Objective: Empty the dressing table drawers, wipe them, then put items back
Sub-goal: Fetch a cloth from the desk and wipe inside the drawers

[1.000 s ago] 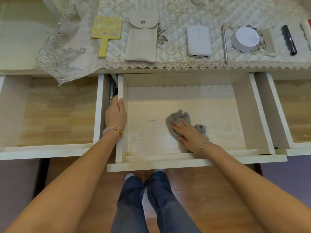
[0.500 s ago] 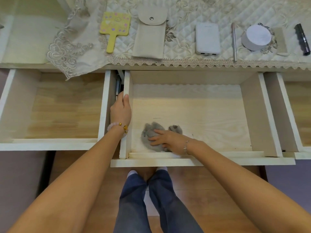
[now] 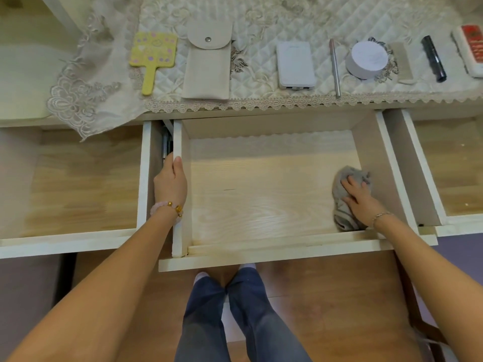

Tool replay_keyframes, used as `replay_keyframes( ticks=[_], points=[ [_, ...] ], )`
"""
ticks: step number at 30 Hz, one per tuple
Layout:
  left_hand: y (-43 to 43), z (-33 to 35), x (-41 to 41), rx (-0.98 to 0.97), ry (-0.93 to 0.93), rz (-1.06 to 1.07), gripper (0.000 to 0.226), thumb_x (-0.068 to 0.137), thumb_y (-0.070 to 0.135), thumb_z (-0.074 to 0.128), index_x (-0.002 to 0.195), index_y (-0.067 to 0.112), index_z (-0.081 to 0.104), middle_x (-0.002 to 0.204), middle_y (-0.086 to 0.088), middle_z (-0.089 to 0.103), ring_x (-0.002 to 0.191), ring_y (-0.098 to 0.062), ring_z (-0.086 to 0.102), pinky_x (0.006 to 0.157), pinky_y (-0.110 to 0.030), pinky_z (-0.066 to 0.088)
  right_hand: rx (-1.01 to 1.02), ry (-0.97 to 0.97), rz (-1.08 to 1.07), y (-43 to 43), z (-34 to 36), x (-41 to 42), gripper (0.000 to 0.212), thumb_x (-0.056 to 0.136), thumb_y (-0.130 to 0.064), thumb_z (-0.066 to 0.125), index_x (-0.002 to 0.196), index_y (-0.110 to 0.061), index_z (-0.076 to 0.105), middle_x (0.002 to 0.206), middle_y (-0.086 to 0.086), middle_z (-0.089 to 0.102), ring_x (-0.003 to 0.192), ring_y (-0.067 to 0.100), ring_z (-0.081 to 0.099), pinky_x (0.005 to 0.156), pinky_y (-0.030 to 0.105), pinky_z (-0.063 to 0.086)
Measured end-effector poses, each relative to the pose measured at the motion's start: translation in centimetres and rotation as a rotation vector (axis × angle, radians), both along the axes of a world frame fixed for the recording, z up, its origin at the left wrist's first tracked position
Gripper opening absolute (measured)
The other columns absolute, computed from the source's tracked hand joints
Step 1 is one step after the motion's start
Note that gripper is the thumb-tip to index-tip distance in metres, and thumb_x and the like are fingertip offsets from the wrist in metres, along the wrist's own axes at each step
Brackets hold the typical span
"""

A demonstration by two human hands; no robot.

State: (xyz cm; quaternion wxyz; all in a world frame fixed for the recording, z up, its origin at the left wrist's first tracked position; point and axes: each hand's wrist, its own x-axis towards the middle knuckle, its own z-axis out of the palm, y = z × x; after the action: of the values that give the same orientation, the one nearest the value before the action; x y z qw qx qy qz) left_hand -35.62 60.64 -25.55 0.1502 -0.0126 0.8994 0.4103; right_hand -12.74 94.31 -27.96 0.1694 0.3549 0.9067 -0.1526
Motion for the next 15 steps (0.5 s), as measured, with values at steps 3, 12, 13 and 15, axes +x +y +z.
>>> replay_keyframes(
  ticks=[3, 12, 13, 15],
  points=[
    [0.1, 0.0, 0.1, -0.002, 0.011, 0.001, 0.043, 0.101, 0.039, 0.025, 0.126, 0.013, 0.048, 0.092, -0.013, 0.054, 0.085, -0.027, 0.052, 0.074, -0.032, 0.037, -0.086, -0.113, 0.044, -1.5, 0.4, -0.8, 0.059, 0.096, -0.021, 0.045, 0.147, -0.015, 0.017, 0.157, 0.003, 0.005, 0.143, 0.034, -0.005, 0.114, 0.050, 0.014],
    [0.1, -0.1, 0.0, 0.003, 0.044, 0.007, 0.041, 0.101, 0.035, 0.027, 0.117, 0.005, 0.050, 0.075, -0.012, 0.051, 0.075, -0.034, 0.052, 0.062, -0.037, 0.040, -0.152, 0.071, -0.137, -4.8, -0.3, -3.5, 0.060, 0.091, -0.010, 0.049, 0.145, -0.018, 0.025, 0.154, 0.011, 0.017, 0.141, 0.034, 0.015, 0.106, 0.056, 0.027],
    [0.1, -0.2, 0.0, 0.000, 0.040, 0.007, 0.041, 0.101, 0.035, 0.027, 0.118, 0.006, 0.050, 0.072, -0.006, 0.048, 0.072, -0.030, 0.051, 0.060, -0.033, 0.036, -0.129, 0.086, -0.123, -5.7, -0.4, -4.1, 0.058, 0.090, -0.008, 0.047, 0.144, -0.017, 0.027, 0.153, 0.013, 0.019, 0.139, 0.035, 0.021, 0.104, 0.056, 0.031],
    [0.1, -0.3, -0.1, -0.004, 0.036, 0.001, 0.042, 0.101, 0.036, 0.027, 0.123, 0.007, 0.049, 0.077, -0.008, 0.051, 0.077, -0.032, 0.054, 0.063, -0.032, 0.037, -0.117, 0.101, -0.122, -6.9, -0.3, -4.9, 0.053, 0.091, -0.005, 0.044, 0.142, -0.014, 0.032, 0.153, 0.012, 0.020, 0.137, 0.035, 0.024, 0.103, 0.056, 0.034]
  ],
)
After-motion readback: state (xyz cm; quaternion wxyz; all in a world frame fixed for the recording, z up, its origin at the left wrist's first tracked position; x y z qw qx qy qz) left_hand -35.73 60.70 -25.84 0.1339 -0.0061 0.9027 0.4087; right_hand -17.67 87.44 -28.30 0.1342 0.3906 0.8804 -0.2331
